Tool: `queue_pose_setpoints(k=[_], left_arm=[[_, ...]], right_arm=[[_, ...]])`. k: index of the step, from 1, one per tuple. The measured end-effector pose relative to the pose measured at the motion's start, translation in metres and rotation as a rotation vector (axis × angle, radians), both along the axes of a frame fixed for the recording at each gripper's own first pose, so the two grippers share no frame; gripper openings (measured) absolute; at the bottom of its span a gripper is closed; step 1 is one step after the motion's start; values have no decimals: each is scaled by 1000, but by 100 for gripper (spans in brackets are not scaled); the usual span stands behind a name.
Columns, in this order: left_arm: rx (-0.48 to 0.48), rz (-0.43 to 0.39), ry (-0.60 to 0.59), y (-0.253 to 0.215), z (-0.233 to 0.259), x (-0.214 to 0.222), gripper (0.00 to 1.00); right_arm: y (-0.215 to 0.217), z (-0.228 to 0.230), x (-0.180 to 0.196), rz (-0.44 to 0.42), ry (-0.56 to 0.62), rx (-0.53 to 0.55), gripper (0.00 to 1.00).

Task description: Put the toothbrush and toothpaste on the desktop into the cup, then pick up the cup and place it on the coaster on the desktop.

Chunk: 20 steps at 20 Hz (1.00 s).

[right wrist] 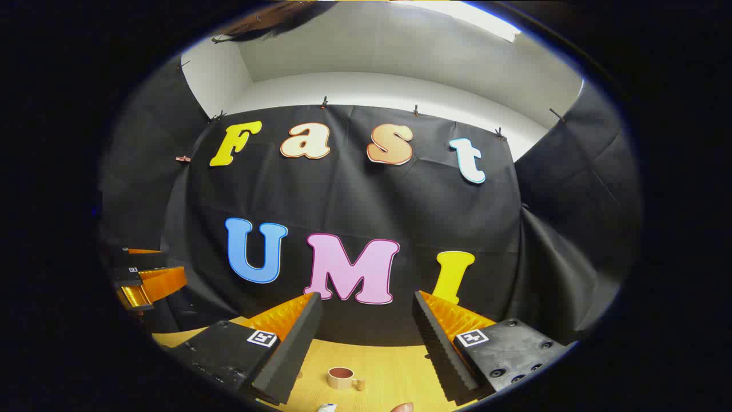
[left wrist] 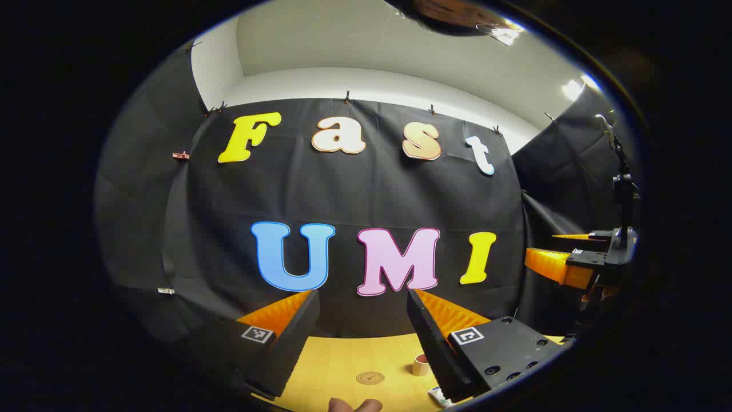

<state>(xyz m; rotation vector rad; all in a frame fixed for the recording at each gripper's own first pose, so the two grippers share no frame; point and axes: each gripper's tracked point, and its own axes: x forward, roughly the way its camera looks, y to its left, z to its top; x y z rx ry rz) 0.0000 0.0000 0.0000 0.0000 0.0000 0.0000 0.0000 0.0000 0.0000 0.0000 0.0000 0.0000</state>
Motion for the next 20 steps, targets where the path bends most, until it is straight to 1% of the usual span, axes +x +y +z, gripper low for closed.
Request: queue_pose_setpoints(k=[1, 2, 3, 4, 10, 11, 12, 17, 19, 20], left_arm=[[1, 3, -1, 1, -1, 1, 97], [2, 4, -4, 1, 0, 3, 97], [3, 6, -3, 1, -1, 3, 97], [5, 8, 2, 2, -1, 4, 97], [3, 21, 14, 5, -6, 7, 97], [1, 21, 16, 5, -8, 7, 97], [-2, 22, 18, 5, -8, 7, 97], [-3, 26, 23, 7, -10, 8, 97], [-2, 30, 29, 8, -14, 7, 97], [-1, 31, 34, 9, -16, 7, 97]], right_arm=[[0, -1, 1, 1, -1, 0, 98], [-1, -1, 1, 1, -1, -1, 96], [-1, -2, 1, 0, 0, -4, 98], [-2, -3, 2, 0, 3, -5, 96], [-2, -7, 3, 2, 14, -7, 96], [-2, -8, 4, 3, 14, -8, 98], [-1, -9, 4, 5, 16, -8, 96], [2, -7, 5, 10, 13, -6, 96], [6, -15, 7, 22, 34, -7, 96], [9, -21, 7, 27, 57, -7, 94]])
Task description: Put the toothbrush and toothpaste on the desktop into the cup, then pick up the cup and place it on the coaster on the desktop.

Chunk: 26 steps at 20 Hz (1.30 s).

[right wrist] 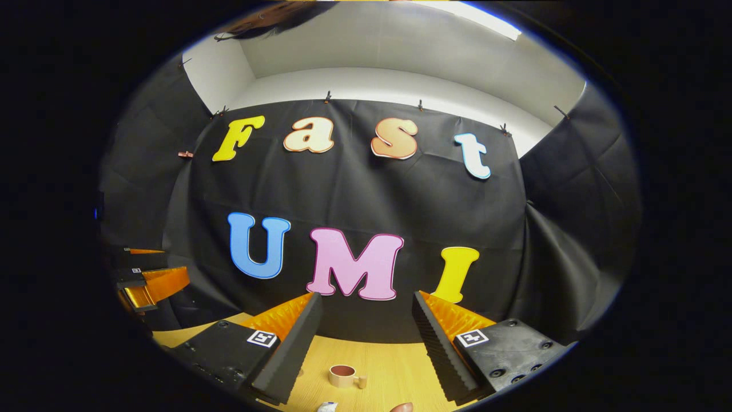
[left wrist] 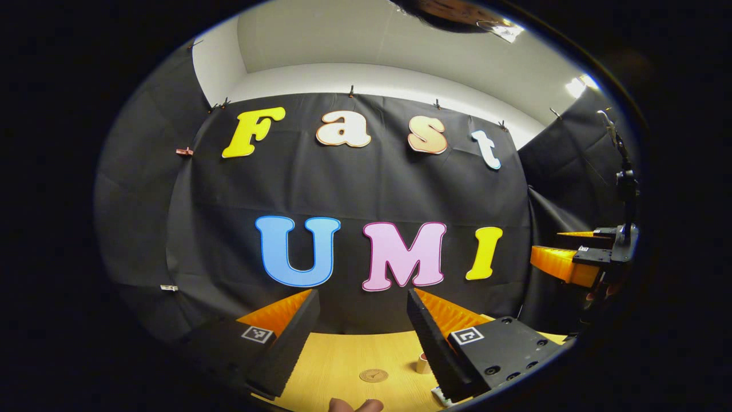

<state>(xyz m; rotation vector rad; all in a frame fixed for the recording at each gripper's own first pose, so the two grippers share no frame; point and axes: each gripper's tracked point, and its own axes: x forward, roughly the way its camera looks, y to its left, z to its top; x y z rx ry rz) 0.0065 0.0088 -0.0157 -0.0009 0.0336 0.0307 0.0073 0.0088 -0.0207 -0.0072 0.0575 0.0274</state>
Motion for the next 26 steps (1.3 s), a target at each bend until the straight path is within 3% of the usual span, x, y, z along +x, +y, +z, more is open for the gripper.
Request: queue_pose_setpoints(k=[6, 12, 18, 26], left_arm=[[3, 17, 61, 8, -28, -7, 97], [8, 48, 168, 31, -80, -25, 97], [-14, 59, 263, 60, -134, -40, 97], [-56, 109, 368, 105, -195, -50, 98]], right_arm=[[28, -70, 1, 52, 229, -21, 96], [73, -207, -20, 119, 556, -7, 97], [94, -338, -46, 113, 843, -36, 97], [95, -449, -59, 74, 1063, -163, 96]])
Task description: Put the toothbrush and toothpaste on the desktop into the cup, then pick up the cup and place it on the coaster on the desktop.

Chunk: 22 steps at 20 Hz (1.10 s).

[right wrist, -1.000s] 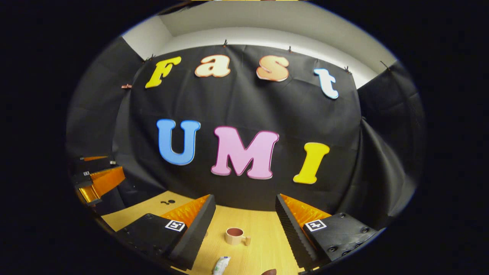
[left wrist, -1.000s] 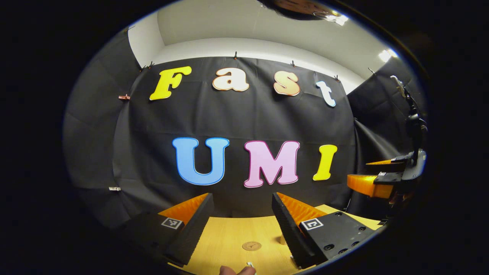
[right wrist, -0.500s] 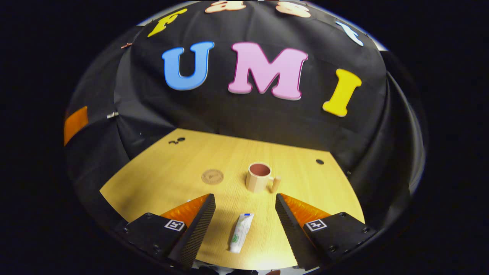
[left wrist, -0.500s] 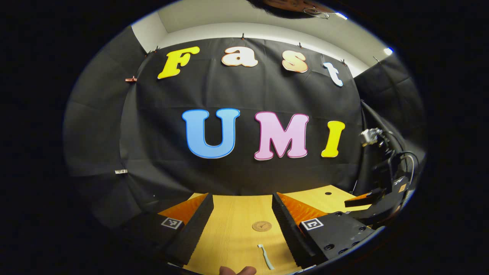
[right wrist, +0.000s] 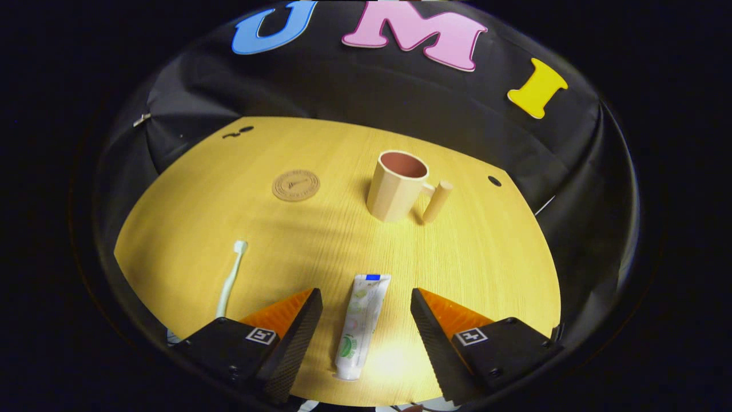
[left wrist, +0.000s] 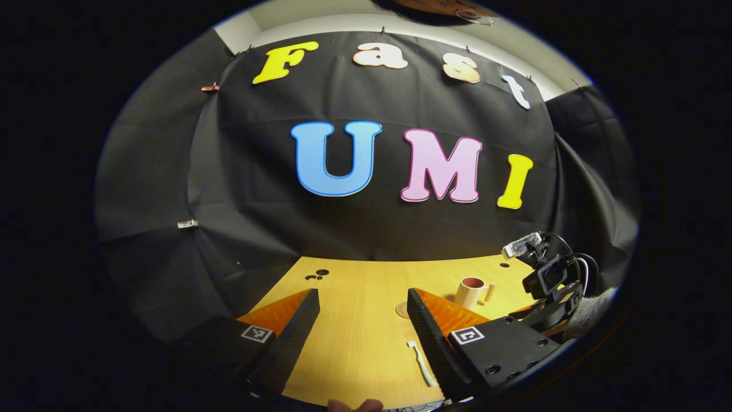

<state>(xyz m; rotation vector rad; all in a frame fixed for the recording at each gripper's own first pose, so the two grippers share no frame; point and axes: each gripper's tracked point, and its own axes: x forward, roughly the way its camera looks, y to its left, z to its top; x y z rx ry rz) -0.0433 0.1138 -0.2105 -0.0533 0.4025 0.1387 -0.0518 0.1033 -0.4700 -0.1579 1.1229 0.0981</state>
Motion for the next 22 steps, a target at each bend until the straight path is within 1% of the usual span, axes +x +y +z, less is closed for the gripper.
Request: queue_pose_setpoints(k=[5, 9, 10, 11, 12, 13, 14, 15, 16, 17, 18, 19, 20, 21, 22], left_arm=[[-8, 22, 15, 11, -13, -2, 97], [-9, 45, 30, 19, -22, -2, 98], [-15, 55, 40, 20, -25, -3, 97], [-19, 63, 47, 21, -28, -4, 97], [-21, 69, 52, 20, -30, -4, 98], [-22, 75, 52, 20, -30, -4, 98], [-20, 78, 54, 18, -32, -4, 98], [-16, 81, 57, 16, -31, -4, 97], [-13, 81, 58, 13, -33, -6, 97], [-9, 82, 59, 10, -33, -5, 98], [-8, 82, 61, 7, -33, -4, 97], [-9, 83, 63, 1, -34, -2, 97], [-12, 80, 68, -5, -35, 0, 97], [-15, 73, 78, -12, -38, 1, 97], [-15, 65, 93, -20, -43, 3, 97]], right_arm=[[-1, -35, -8, 22, 98, -55, 94], [-6, -48, -10, 40, 134, -94, 87], [-7, -50, -12, 41, 152, -96, 79], [-3, -53, -12, 31, 168, -77, 66], [-2, -52, -12, 27, 180, -68, 58], [-2, -54, -15, 29, 203, -57, 52], [-6, -56, -13, 41, 198, -74, 48], [-11, -56, -15, 57, 209, -86, 37], [-11, -57, -16, 69, 203, -75, 31], [-10, -57, -17, 81, 200, -49, 22], [-10, -56, -17, 93, 200, -24, 22], [-11, -56, -18, 97, 199, 11, 19], [-11, -54, -17, 91, 194, 39, 14], [-10, -54, -17, 83, 191, 74, 18], [-9, -51, -16, 73, 177, 115, 14]])
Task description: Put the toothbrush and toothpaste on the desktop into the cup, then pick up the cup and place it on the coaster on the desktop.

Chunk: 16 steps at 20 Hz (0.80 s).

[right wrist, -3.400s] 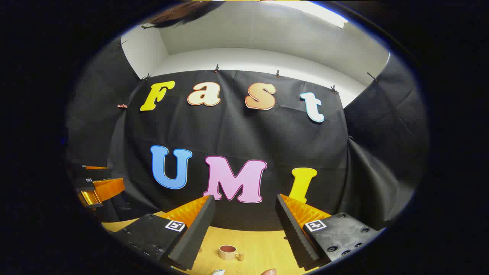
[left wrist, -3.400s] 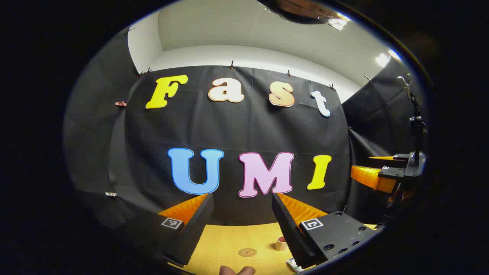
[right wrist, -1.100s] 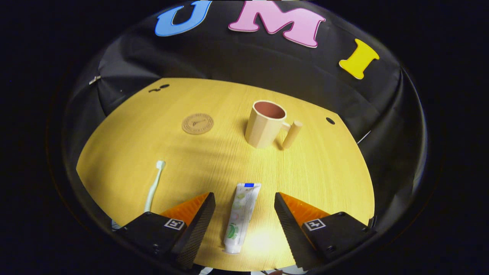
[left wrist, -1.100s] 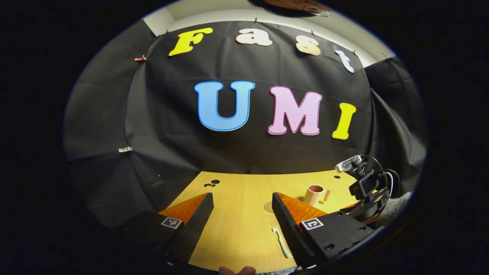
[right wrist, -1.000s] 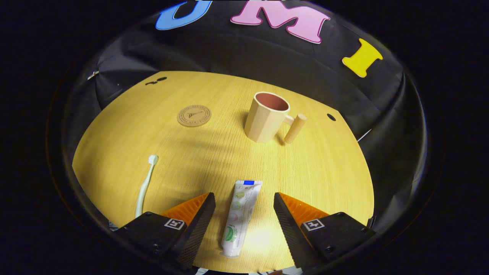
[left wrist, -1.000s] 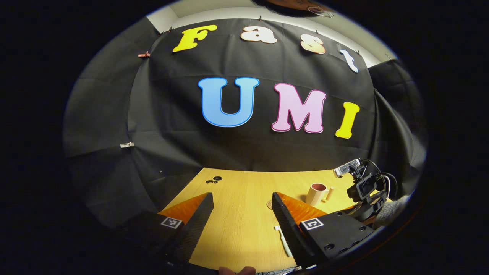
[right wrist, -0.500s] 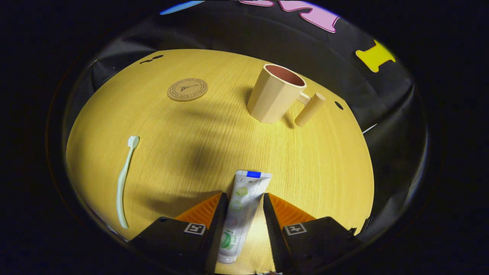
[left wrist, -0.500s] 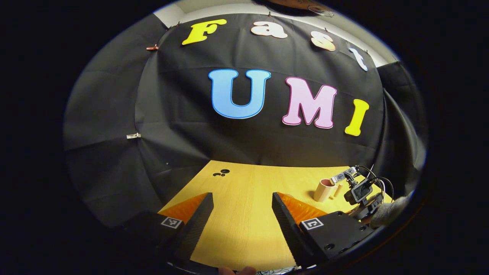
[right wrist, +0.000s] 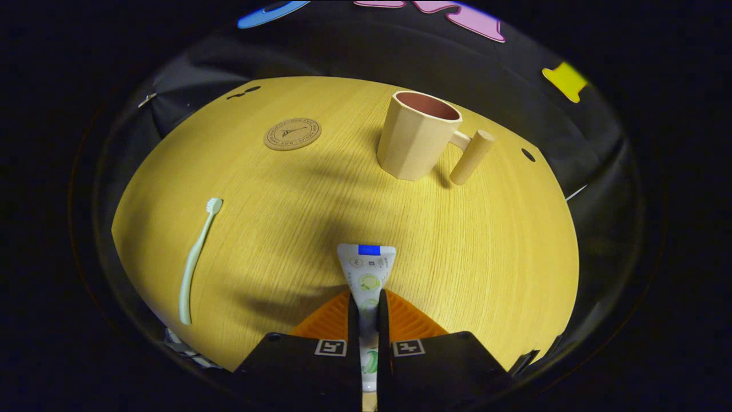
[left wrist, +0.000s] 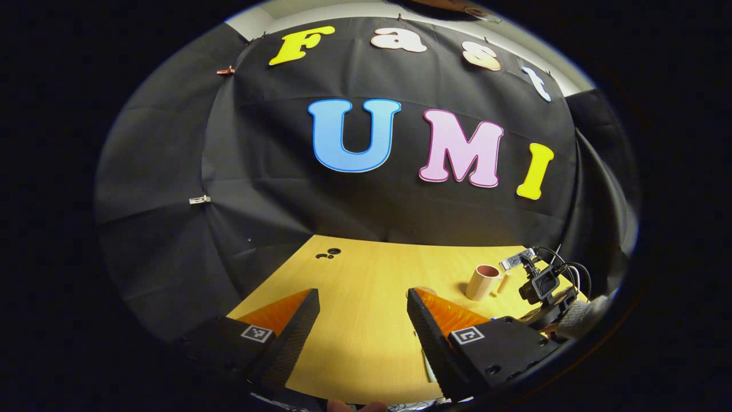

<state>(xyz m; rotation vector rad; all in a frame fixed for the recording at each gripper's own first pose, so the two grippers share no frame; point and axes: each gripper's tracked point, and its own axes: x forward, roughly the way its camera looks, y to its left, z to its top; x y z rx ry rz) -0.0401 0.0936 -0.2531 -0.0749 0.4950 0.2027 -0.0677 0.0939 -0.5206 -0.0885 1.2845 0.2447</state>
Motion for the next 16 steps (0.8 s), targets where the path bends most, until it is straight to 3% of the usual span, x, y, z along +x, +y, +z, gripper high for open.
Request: queue_pose_setpoints(k=[4, 10, 16], left_arm=[[-5, -37, 91, -48, -44, 18, 98], [0, -74, 233, -93, -125, 25, 98], [50, -81, 349, -108, -192, 30, 95]], right_arm=[[-8, 48, 10, -50, -132, 154, 14], [-36, 80, 13, -49, -209, 218, 14], [-64, 72, 7, -15, -191, 232, 14]])
